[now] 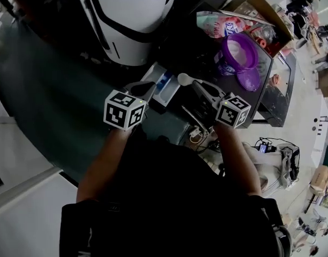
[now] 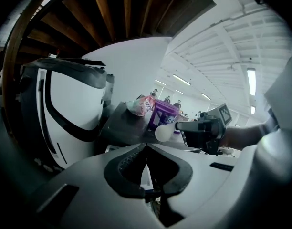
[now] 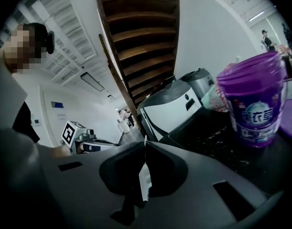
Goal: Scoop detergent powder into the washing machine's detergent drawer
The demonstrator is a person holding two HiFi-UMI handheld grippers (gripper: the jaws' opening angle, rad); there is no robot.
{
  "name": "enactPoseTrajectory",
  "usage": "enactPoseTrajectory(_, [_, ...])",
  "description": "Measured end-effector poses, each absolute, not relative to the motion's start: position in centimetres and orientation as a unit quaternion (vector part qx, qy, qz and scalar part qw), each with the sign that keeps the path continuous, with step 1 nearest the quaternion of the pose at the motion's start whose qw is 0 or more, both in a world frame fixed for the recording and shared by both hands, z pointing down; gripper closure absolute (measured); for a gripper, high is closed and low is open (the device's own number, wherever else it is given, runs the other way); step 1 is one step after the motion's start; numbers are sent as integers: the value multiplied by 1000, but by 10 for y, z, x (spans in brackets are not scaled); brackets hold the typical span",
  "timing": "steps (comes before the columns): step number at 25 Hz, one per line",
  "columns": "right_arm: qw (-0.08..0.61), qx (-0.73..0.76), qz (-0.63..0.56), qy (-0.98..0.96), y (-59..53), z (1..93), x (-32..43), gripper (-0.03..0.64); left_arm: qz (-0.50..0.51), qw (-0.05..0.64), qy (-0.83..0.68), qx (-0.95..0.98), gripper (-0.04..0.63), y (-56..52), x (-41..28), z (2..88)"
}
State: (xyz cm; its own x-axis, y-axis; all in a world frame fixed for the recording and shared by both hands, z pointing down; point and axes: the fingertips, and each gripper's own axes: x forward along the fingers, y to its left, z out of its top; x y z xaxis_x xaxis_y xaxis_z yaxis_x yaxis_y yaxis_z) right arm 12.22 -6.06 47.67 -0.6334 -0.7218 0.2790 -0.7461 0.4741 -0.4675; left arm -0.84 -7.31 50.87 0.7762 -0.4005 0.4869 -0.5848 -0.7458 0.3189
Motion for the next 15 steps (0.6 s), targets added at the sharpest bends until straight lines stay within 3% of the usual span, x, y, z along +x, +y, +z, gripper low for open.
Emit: enactPoseTrajectory(15, [-67,494,243,-832,28,438,213,597,208,163,-230,937,588,-36,89,461])
